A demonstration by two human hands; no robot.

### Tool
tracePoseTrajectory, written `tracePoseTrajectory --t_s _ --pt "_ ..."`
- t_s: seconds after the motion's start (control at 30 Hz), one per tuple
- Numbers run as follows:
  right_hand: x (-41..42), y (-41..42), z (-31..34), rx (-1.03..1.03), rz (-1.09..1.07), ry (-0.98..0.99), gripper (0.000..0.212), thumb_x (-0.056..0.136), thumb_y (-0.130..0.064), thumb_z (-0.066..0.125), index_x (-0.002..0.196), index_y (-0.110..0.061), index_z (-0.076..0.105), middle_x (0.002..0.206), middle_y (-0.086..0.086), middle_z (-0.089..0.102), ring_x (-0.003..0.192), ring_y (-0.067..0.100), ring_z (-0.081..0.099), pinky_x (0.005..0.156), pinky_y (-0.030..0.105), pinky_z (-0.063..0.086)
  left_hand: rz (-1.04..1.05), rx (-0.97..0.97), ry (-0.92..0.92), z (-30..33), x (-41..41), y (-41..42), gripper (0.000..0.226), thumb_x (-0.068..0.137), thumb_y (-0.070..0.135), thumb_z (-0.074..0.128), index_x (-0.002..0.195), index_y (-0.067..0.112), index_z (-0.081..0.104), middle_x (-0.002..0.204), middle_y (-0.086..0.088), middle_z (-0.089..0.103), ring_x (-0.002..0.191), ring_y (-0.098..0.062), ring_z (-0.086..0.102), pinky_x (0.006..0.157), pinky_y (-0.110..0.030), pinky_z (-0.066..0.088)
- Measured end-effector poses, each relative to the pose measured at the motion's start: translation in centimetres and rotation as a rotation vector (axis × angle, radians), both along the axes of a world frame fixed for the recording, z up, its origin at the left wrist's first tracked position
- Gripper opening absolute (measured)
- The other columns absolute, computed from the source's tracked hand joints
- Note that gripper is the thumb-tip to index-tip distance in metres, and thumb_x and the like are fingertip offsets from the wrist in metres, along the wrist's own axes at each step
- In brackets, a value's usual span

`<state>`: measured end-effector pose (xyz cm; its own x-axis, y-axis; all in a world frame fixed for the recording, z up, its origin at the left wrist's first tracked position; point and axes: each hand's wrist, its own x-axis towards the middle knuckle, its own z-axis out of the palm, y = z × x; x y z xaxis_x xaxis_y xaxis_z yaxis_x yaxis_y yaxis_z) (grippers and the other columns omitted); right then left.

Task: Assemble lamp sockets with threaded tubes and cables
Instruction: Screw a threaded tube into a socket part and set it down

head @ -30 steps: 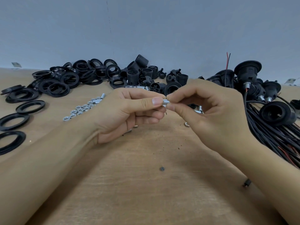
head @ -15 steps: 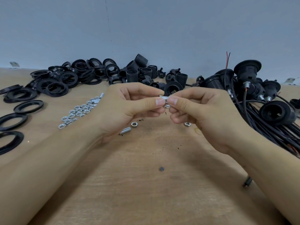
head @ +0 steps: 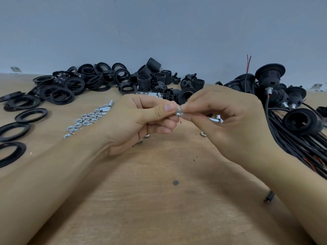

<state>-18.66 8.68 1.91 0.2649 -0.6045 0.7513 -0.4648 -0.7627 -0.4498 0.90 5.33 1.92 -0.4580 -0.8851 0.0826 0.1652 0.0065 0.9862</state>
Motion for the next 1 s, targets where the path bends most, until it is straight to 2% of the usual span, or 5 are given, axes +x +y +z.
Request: tracePoseTrajectory --t_s 0.17,0.4,0.53,0.73,1.0 --pt "-0.06 0.14 0.03 0.048 -0.016 -0.036 0.012 0.085 -0.014 0.075 0.096 -0.018 0.073 0.078 -0.018 0.066 0.071 0.008 0.068 0.06 0.018 0.053 0.021 -0.031 0.01 0.15 0.17 -0.1 0.024 0.063 0.024 0.077 0.083 0.009 0.081 0.077 -0.01 0.074 0.063 -0.01 0.068 0.062 -0.019 0.056" --pt "0.3 -0.04 -0.44 0.251 0.03 -0.212 0.008 0.085 -0.012 0.074 0.092 -0.015 0.073 0.073 -0.003 0.071 0.064 0.013 0.07 0.057 0.017 0.055 0.082 -0.062 0.035 -0.2 -0.02 -0.23 0.026 0.067 0.012 0.075 0.09 0.002 0.078 0.082 -0.013 0.074 0.072 -0.016 0.071 0.067 -0.022 0.057" --pt "0.24 0.22 -0.23 0.137 0.045 -0.111 0.014 0.086 -0.009 0.073 0.093 -0.021 0.071 0.081 -0.013 0.07 0.07 0.009 0.07 0.059 0.011 0.05 0.028 -0.024 -0.014 0.01 0.13 -0.17 0.027 0.069 0.02 0.073 0.089 0.003 0.078 0.086 -0.014 0.076 0.067 -0.012 0.071 0.062 -0.019 0.057" --pt "0.02 -0.22 -0.19 -0.09 0.0 0.052 0.006 0.086 -0.008 0.071 0.091 -0.01 0.073 0.082 0.005 0.07 0.074 0.016 0.067 0.063 0.028 0.053 -0.018 0.004 -0.022 0.02 0.3 -0.09 0.024 0.071 0.022 0.071 0.084 0.004 0.079 0.077 -0.01 0.074 0.06 -0.01 0.069 0.058 -0.018 0.056" --pt "0.36 -0.17 -0.58 0.224 -0.099 -0.101 0.024 0.09 -0.034 0.065 0.082 -0.012 0.072 0.064 -0.002 0.065 0.057 0.012 0.067 0.051 0.026 0.057 0.035 -0.146 0.02 -0.38 -0.14 -0.18 0.026 0.062 0.005 0.081 0.088 0.01 0.079 0.095 -0.013 0.076 0.095 -0.024 0.073 0.083 -0.031 0.058"
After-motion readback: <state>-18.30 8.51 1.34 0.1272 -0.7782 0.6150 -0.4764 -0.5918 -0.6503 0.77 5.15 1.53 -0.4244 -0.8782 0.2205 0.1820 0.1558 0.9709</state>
